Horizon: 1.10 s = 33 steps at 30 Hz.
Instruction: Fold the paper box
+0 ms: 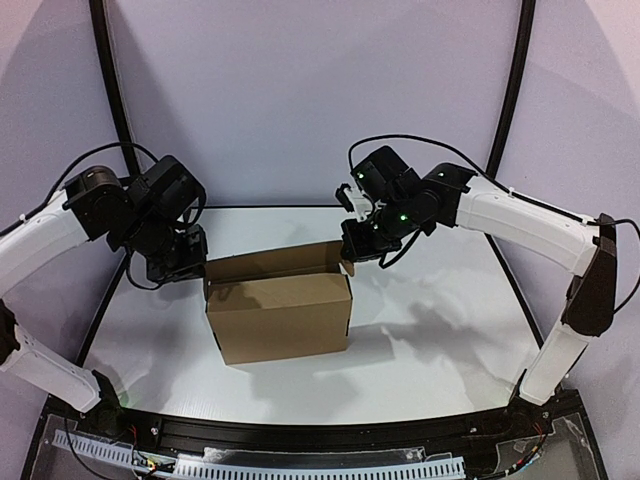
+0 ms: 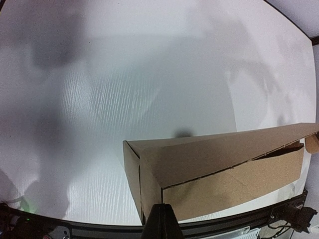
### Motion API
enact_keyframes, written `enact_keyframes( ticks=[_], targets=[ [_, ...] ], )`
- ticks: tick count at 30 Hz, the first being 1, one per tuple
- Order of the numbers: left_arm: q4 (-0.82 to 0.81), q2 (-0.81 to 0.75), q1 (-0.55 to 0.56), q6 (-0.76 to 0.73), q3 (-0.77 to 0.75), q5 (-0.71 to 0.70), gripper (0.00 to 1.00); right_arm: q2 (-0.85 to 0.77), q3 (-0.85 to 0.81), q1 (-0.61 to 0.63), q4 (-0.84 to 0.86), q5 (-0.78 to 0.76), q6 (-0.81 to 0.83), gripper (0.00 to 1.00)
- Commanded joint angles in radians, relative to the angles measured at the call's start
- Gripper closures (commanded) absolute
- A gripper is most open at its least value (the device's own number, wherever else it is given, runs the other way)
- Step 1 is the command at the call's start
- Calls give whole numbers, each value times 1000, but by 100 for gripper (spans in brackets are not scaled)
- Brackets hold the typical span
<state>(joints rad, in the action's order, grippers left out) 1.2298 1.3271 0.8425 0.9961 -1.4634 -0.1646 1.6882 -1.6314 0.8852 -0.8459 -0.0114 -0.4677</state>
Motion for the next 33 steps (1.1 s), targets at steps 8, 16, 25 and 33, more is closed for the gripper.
enact_keyframes(
  ticks=[8, 16, 25, 33],
  targets=[
    [21, 41, 6, 70, -38, 20, 99, -26, 2, 54, 69, 4, -105, 100],
    [-22, 26, 6, 93, 38, 62, 99, -115, 171, 106, 214, -117, -211, 100],
    [-47, 12, 6, 109, 93, 84, 99, -164, 245, 125, 274, -189, -278, 100],
    [-51, 4, 10, 112, 136, 88, 99, -205, 368, 198, 368, -331, -308, 100]
  ],
)
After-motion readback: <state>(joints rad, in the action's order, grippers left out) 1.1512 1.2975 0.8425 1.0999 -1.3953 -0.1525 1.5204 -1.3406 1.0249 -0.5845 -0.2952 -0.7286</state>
